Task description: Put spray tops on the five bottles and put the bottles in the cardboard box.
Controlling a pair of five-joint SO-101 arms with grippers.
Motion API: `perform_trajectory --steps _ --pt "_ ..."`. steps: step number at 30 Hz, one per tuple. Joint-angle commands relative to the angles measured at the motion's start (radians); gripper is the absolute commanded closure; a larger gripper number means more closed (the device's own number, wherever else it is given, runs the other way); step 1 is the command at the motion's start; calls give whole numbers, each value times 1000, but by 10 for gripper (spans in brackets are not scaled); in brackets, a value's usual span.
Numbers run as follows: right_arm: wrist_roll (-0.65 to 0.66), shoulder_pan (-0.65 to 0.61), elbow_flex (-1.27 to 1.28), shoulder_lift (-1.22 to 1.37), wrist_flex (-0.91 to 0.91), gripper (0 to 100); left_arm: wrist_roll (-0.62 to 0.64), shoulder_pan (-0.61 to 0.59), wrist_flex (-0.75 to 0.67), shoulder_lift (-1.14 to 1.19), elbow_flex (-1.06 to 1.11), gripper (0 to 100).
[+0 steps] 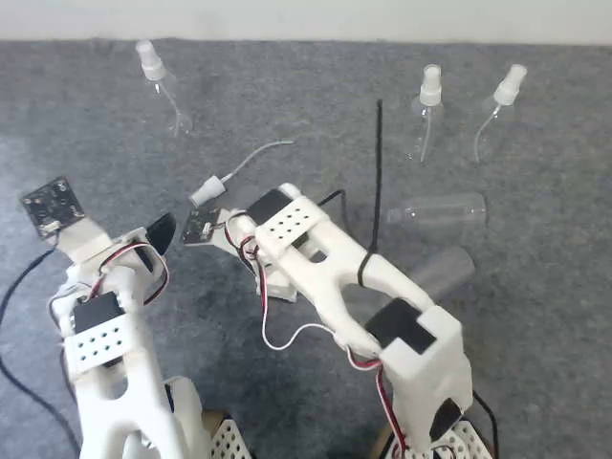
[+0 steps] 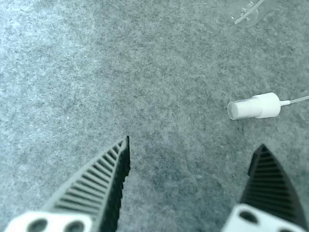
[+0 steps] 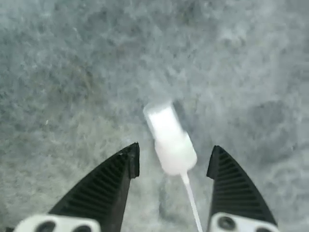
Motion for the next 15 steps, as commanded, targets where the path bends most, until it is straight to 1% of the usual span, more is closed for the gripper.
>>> perform_trajectory --steps 1,6,12,13,15 --pt "57 -1 -15 16 -42 780 6 -8 -23 -31 -10 637" --pt "107 21 -17 85 -54 791 6 -8 -23 -31 -10 637" --pt "107 33 -43 91 -47 969 6 -8 -23 -31 -10 637" --pt "106 33 -52 91 -45 988 6 -8 -23 -31 -10 637" --pt "104 33 -68 91 -41 991 6 -8 -23 -31 -10 637"
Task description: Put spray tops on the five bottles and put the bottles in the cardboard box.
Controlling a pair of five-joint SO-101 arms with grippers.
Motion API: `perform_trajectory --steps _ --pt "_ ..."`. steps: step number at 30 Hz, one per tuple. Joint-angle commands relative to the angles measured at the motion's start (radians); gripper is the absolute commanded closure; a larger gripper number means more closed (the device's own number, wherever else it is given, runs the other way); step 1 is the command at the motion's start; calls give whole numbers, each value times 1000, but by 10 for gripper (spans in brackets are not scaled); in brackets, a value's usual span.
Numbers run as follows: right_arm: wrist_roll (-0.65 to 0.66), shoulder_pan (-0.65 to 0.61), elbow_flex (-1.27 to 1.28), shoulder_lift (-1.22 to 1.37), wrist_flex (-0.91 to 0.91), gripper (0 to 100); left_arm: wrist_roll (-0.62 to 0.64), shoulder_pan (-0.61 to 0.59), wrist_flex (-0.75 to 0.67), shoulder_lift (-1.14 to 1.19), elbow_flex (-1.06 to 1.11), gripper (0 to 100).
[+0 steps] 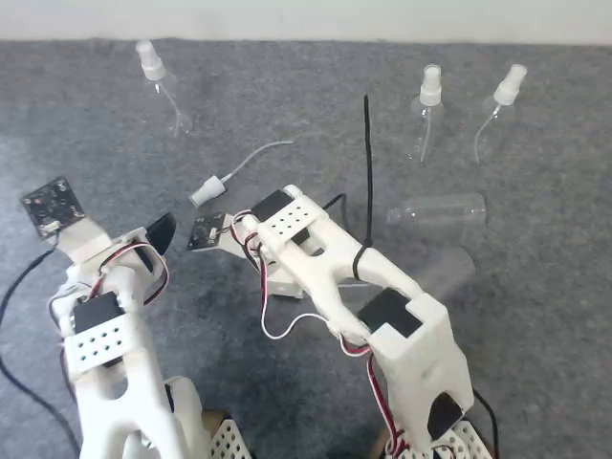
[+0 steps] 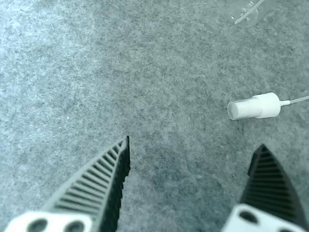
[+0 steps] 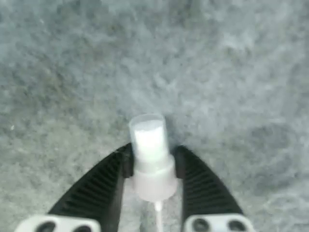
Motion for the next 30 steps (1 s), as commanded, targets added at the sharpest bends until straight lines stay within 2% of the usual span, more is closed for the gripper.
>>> perform_trajectory --steps 1,7,21,23,30 --pt "6 8 -58 -7 22 991 6 -8 -23 -31 -10 637" --pt "-210 42 -167 -7 71 991 5 -8 -23 -31 -10 637" --pt "-845 165 -288 -7 62 988 5 -8 -23 -31 -8 637" --pt "-896 179 -288 -4 70 988 5 -8 -23 -31 -8 637" --pt "-899 185 -270 28 70 987 5 -8 -23 -31 -8 637"
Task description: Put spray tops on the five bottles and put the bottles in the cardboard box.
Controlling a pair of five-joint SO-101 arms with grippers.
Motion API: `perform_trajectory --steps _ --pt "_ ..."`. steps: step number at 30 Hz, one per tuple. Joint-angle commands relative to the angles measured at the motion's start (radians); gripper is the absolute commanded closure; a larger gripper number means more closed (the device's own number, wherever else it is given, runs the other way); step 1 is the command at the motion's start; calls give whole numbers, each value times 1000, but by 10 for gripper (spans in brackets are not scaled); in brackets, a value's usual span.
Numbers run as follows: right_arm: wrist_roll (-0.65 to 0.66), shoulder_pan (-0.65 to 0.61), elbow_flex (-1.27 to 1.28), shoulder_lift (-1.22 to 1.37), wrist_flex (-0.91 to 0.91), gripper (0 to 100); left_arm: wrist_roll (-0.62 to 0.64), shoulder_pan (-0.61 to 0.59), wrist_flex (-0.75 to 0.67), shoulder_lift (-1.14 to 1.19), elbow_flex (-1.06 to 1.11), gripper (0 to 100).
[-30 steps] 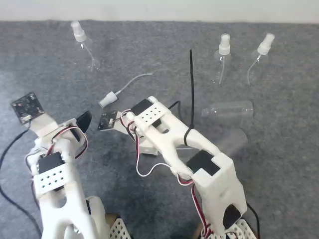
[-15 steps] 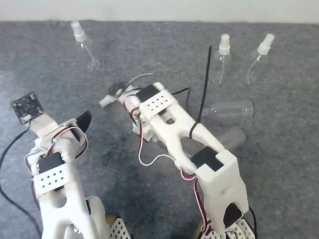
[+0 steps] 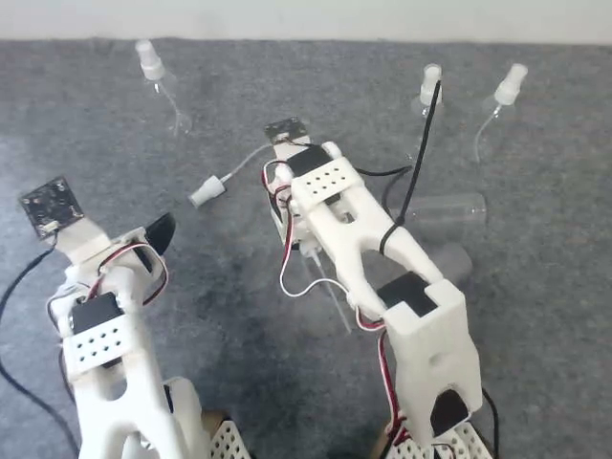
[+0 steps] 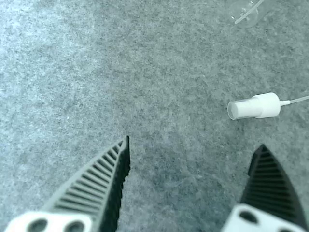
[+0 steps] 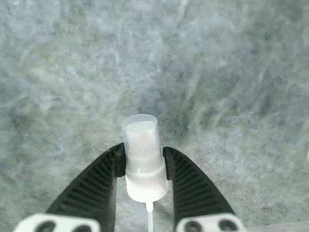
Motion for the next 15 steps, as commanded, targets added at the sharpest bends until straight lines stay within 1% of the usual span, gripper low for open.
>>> perform_trajectory --steps 1,6,7,10,11,15 --pt "-14 8 -44 1 5 980 5 -8 -23 -31 -8 637" --pt "-14 8 -44 48 10 855 5 -8 -23 -31 -8 637" --pt "-14 7 -44 50 10 846 5 -8 -23 -31 -8 637" --pt "-9 7 -44 38 10 857 5 -8 -23 -31 -8 637" --pt "12 7 -44 30 12 862 5 -8 -23 -31 -8 637" --pt "204 7 -46 -7 47 870 5 -6 -23 -31 -8 637"
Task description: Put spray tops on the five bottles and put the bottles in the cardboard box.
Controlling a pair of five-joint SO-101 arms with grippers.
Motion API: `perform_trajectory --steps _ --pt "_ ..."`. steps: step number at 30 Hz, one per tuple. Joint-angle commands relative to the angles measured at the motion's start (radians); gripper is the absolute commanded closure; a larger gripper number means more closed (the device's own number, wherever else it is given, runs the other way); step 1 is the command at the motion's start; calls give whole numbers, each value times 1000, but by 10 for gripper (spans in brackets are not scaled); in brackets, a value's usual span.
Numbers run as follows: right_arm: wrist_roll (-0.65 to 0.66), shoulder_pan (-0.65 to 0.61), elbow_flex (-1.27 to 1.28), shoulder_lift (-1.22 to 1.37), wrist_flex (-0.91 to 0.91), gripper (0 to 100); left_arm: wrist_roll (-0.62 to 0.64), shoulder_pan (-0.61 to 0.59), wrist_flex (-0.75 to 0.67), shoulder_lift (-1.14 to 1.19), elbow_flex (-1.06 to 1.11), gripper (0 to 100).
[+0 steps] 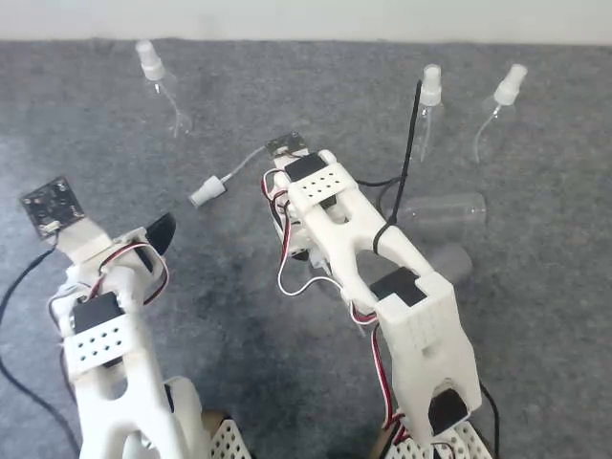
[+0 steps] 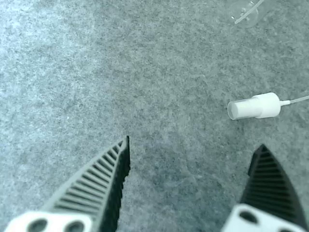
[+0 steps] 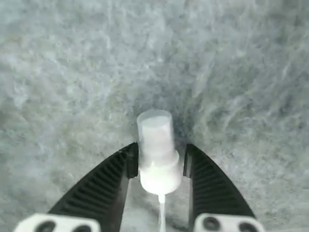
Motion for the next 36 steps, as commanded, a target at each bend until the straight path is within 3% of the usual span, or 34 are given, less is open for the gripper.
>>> perform_trajectory --steps 1,5,11,15,22,36 --pt "164 8 -46 -87 28 871 5 -6 -23 -31 -8 637" --pt "245 10 -46 -67 18 872 5 -5 -23 -31 -8 637" --pt "255 13 -46 -24 2 881 5 -5 -23 -31 -8 637" --pt "255 15 -46 -27 2 992 5 -5 -23 -31 -8 637" --pt "252 10 -46 -47 64 980 5 -5 -23 -31 -8 637" --pt "253 15 -41 -332 272 979 5 -3 -23 -31 -8 637"
